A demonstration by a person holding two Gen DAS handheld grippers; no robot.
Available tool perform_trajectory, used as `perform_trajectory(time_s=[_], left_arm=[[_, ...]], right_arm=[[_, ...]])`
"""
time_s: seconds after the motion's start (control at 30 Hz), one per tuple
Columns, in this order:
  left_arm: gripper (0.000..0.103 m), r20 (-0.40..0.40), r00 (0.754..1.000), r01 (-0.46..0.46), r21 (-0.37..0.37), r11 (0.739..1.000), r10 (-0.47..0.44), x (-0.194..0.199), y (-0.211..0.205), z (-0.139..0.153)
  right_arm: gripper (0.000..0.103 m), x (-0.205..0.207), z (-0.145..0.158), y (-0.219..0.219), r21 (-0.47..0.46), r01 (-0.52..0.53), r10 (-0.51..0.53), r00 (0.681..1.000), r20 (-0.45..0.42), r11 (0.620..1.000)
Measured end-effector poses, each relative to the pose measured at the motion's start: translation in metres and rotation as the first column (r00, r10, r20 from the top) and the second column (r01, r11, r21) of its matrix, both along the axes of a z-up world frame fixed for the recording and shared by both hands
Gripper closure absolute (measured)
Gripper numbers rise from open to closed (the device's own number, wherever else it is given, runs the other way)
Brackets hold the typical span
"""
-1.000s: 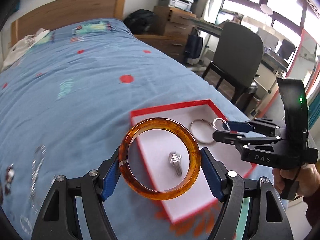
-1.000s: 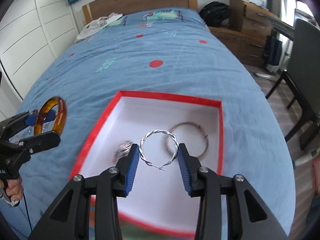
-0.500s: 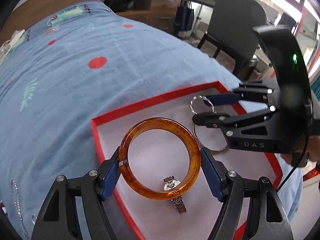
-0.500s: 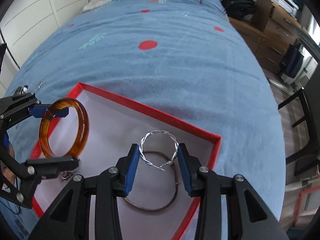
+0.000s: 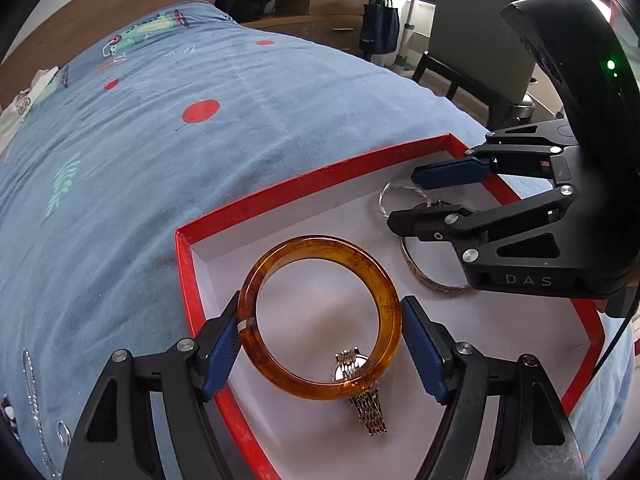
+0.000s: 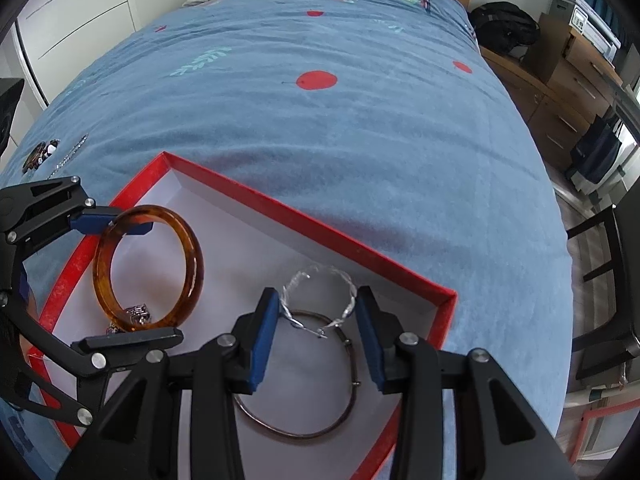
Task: Organize jewelry
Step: 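Carry the twisted hoop and tortoiseshell bangle into the red box with both tools, then open the right tool to drop the hoop while the left tool releases the bangle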
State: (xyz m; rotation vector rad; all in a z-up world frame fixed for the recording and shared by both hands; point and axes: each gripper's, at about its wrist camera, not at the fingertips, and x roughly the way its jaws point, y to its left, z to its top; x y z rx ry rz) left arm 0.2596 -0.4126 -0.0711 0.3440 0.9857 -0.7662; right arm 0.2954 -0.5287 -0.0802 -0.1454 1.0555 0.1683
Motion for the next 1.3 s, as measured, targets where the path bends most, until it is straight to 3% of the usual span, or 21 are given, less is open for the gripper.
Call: perform_trajectory(time_s=[0.7, 1.0, 1.3], left_arm=[[0.03, 0.011, 0.99, -0.139, -0.091, 0.986, 0.14, -0.015, 0.033, -0.002], [0.029, 0.019, 0.986, -0.165, -0.066, 0.984, 0.166, -0.017, 0.042, -0.002], [0.028, 0.04, 0.989, -0.146, 0.025, 0.989, 0.145, -0.015, 0.032, -0.007]], right_arm=[[0.061, 0.009, -0.003, 0.018, 0.048, -0.09, 0.087, 0.994, 0.066, 0.995], [0.06, 0.015, -0.006, 0.041, 0.006, -0.14, 0.139, 0.988, 0.059, 0.99], [0.057, 0.015, -0.006, 0.045, -0.036, -0.141, 0.142, 0.99, 0.023, 0.989]])
